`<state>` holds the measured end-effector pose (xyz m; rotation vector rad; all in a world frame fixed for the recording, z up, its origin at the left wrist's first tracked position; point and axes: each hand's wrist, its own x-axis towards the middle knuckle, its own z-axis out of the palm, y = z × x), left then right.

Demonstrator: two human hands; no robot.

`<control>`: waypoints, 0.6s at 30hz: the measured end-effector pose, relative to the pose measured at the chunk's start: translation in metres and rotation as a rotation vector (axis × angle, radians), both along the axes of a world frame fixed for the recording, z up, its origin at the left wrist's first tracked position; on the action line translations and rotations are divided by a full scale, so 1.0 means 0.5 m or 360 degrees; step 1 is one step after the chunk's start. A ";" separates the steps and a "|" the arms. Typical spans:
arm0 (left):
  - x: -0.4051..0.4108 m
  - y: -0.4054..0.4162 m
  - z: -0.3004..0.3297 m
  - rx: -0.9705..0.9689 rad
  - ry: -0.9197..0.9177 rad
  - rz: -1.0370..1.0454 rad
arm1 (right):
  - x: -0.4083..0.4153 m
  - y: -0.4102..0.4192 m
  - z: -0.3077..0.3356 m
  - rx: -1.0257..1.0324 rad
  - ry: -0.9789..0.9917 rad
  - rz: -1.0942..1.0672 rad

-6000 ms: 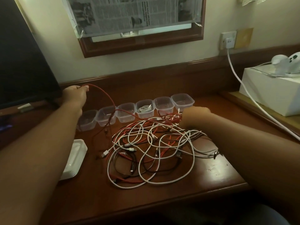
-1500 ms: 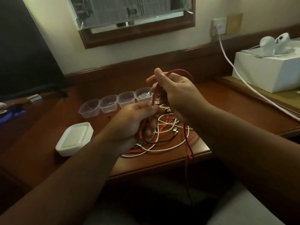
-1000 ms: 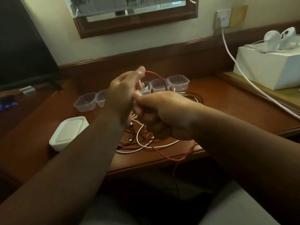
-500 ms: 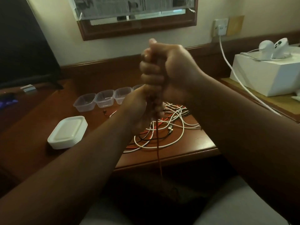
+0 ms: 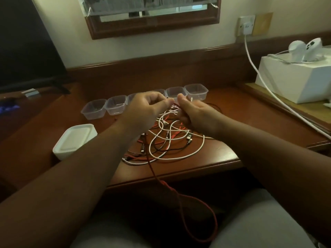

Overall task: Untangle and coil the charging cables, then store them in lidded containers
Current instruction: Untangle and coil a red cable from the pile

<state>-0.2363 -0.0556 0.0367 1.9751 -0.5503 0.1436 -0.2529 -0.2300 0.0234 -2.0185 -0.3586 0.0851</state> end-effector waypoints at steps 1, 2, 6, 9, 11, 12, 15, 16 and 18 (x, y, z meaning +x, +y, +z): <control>0.005 -0.005 -0.011 -0.0100 0.0072 -0.0011 | -0.003 0.000 0.001 0.0201 0.0208 0.0149; 0.006 -0.012 -0.021 -0.0218 0.0183 -0.0044 | -0.006 -0.002 0.004 0.0477 0.0434 0.0319; -0.002 -0.052 -0.057 -0.0586 0.0497 -0.0201 | -0.013 0.000 0.052 0.1722 0.0757 0.0754; -0.021 -0.076 -0.053 -0.0570 0.0616 -0.0264 | 0.002 0.009 0.077 0.1932 0.0188 0.0374; -0.031 -0.079 -0.047 -0.0394 0.0568 -0.0276 | 0.016 0.006 0.075 0.1344 -0.0492 -0.0039; -0.036 -0.075 -0.043 -0.0329 0.0536 -0.0263 | 0.022 0.002 0.069 0.0799 -0.0860 -0.0260; -0.027 -0.053 -0.027 -0.0210 0.0370 -0.0202 | 0.032 0.001 0.048 -0.0520 -0.1249 -0.0406; -0.022 -0.042 -0.018 -0.0167 0.0294 -0.0201 | 0.027 0.004 0.043 -0.0723 -0.1137 -0.0354; -0.008 -0.023 -0.002 -0.0087 0.0182 -0.0196 | 0.019 0.018 0.035 -0.0894 -0.0864 -0.0287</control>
